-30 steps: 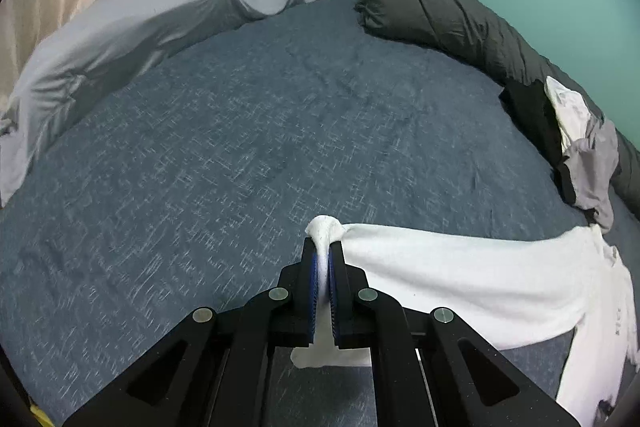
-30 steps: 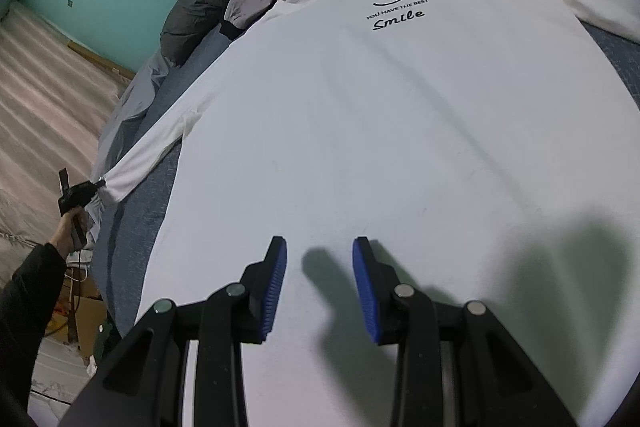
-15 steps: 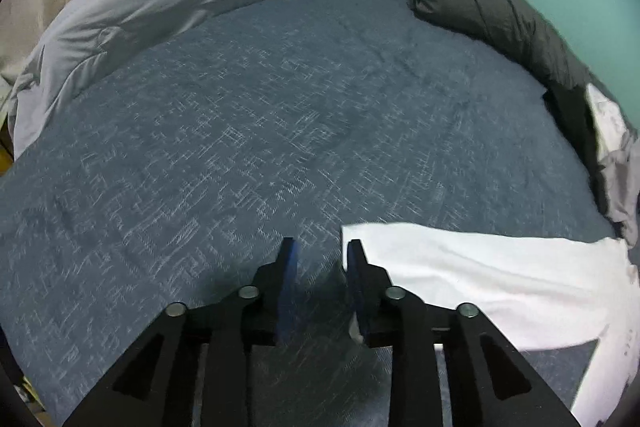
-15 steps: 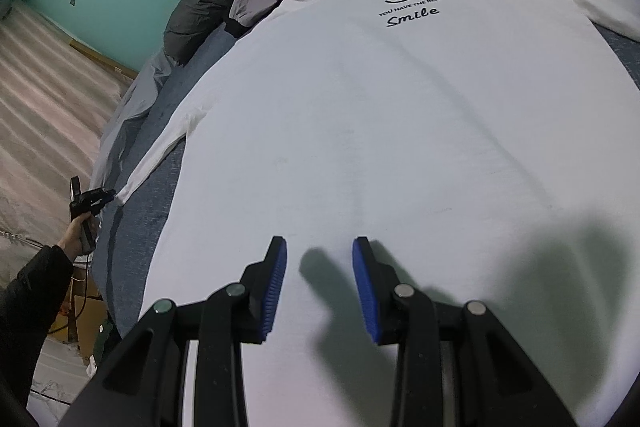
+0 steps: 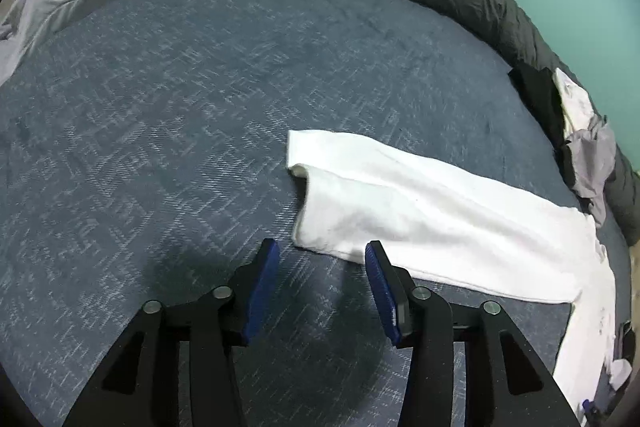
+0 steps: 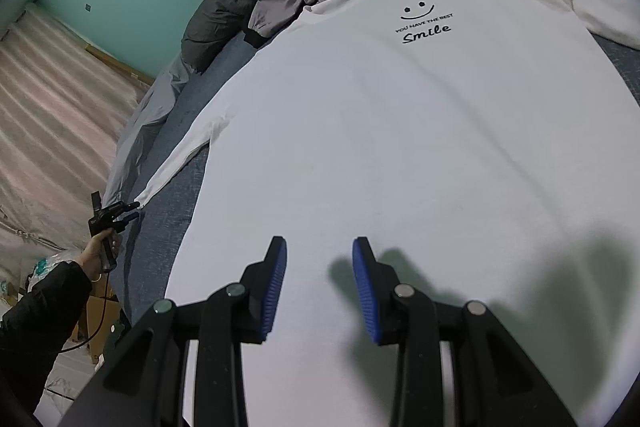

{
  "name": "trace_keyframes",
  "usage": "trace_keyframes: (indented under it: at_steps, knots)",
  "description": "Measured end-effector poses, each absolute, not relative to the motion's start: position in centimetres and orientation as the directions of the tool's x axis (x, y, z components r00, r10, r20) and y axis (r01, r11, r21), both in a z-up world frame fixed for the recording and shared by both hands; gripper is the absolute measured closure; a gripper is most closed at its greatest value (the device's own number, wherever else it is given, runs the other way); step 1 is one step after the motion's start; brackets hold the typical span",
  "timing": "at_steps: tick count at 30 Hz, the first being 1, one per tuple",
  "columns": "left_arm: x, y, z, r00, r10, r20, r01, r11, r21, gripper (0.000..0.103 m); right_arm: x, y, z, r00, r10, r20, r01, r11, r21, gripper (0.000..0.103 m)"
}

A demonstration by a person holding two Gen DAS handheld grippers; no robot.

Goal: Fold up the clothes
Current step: 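Grasp the sleeve again with the left gripper and straighten it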

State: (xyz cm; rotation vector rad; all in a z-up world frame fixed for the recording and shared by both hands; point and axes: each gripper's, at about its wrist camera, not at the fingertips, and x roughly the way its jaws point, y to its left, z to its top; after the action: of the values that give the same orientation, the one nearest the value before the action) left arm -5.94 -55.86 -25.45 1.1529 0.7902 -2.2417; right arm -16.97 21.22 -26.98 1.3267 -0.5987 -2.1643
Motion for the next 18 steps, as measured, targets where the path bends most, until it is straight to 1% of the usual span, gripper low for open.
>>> trace_keyframes:
  at_steps: [1, 2, 5, 8, 11, 15, 18]
  knots:
    - [-6.1, -55.9, -25.6, -0.519, -0.157, -0.84, 0.649, -0.712, -0.268, 0.071, -17.0, 21.3, -27.1, -0.38, -0.639, -0.669, 0.202, -0.763, 0.614, 0.069]
    - [-6.2, -55.9, -25.7, -0.519, -0.154, -0.841, 0.646, -0.715, -0.268, 0.087, -17.1, 21.3, -27.2, -0.379, -0.638, -0.67, 0.199, -0.763, 0.615, 0.069]
    - [-6.1, -55.8, -25.2, -0.532, -0.145, -0.834, 0.634, -0.722, -0.278, 0.095, -17.3, 21.2, -27.4, -0.374, -0.638, -0.673, 0.195, -0.764, 0.616, 0.069]
    - [-6.1, -55.6, -24.2, -0.52, -0.139, -0.843, 0.62, -0.74, -0.261, 0.096, -17.3, 20.9, -27.5, -0.368, -0.642, -0.672, 0.2, -0.761, 0.618, 0.069]
    - [-5.6, -56.4, -23.2, -0.51, -0.095, -0.855, 0.64, -0.707, -0.302, 0.096, -17.2, 20.7, -27.4, -0.365, -0.647, -0.669, 0.21, -0.757, 0.618, 0.069]
    - [-4.6, -57.3, -23.5, -0.452, -0.005, -0.892, 0.671, -0.66, -0.337, 0.096, -17.1, 20.8, -26.9, -0.373, -0.653, -0.66, 0.218, -0.752, 0.622, 0.069]
    - [-4.3, -57.2, -25.1, -0.409, 0.012, -0.912, 0.693, -0.646, -0.319, 0.096, -17.0, 20.8, -26.7, -0.374, -0.654, -0.658, 0.221, -0.751, 0.622, 0.069]
